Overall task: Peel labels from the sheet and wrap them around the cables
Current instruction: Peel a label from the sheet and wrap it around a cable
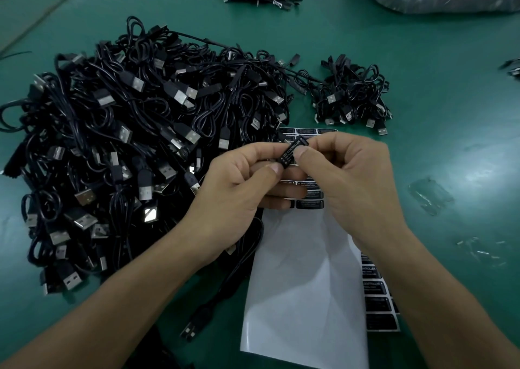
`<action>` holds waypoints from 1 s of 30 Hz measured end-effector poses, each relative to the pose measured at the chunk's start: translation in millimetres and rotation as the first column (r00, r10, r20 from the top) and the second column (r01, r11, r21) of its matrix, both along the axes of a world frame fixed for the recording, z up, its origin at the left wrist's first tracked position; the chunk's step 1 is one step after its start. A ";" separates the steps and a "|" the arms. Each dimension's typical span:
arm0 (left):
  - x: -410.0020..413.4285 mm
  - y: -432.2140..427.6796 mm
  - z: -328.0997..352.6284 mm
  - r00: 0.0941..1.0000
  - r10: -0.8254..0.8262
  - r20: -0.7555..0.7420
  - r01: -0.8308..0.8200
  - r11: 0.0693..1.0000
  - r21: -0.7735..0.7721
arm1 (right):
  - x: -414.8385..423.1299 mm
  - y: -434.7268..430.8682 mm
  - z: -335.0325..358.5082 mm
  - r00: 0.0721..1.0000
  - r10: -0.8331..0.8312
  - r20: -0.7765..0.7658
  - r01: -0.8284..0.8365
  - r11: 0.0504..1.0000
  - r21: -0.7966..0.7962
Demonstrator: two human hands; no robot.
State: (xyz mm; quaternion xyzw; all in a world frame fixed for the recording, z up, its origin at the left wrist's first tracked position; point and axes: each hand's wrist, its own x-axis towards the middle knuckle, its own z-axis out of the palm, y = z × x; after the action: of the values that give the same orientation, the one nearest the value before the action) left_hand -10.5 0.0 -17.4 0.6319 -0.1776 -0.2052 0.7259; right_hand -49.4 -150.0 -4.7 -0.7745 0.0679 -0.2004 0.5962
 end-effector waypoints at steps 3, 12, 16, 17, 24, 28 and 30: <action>-0.3 -0.2 0.1 1.000 0.000 0.000 0.000 1.000 0.003 | -0.1 0.6 0.6 1.000 -0.020 -0.004 0.020 1.000 -0.017; -0.9 -0.6 1.8 1.000 -0.005 0.006 0.005 1.000 0.002 | -0.2 -0.6 0.5 1.000 -0.030 0.007 0.030 0.999 -0.039; -0.6 -0.3 1.4 1.000 -0.013 0.014 0.013 1.000 0.002 | -0.2 -0.5 -0.2 0.999 -0.054 0.003 0.054 0.998 -0.045; -0.8 -0.3 1.1 1.000 -0.015 0.017 0.015 1.000 0.002 | -0.4 -0.3 -0.5 0.998 -0.062 0.004 0.062 0.997 -0.048; -1.6 -0.5 0.4 0.999 -0.020 0.032 0.020 1.000 -0.014 | -2.1 0.3 0.9 0.997 -0.083 0.002 0.083 0.995 -0.047; -1.9 -0.2 -0.1 0.999 -0.025 0.040 0.027 0.999 -0.025 | -2.1 0.4 1.3 0.996 -0.085 0.010 0.085 0.994 -0.066; -1.6 -0.3 -0.6 0.999 -0.025 0.047 0.026 0.999 -0.027 | -2.1 0.0 1.5 0.996 -0.086 0.011 0.086 0.994 -0.069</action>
State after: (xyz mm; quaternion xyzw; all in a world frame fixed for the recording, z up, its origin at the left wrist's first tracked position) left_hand -12.1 -0.3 -17.9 0.6240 -0.2053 -0.1972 0.7277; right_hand -51.5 -150.0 -3.2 -0.7902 0.0919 -0.2313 0.5600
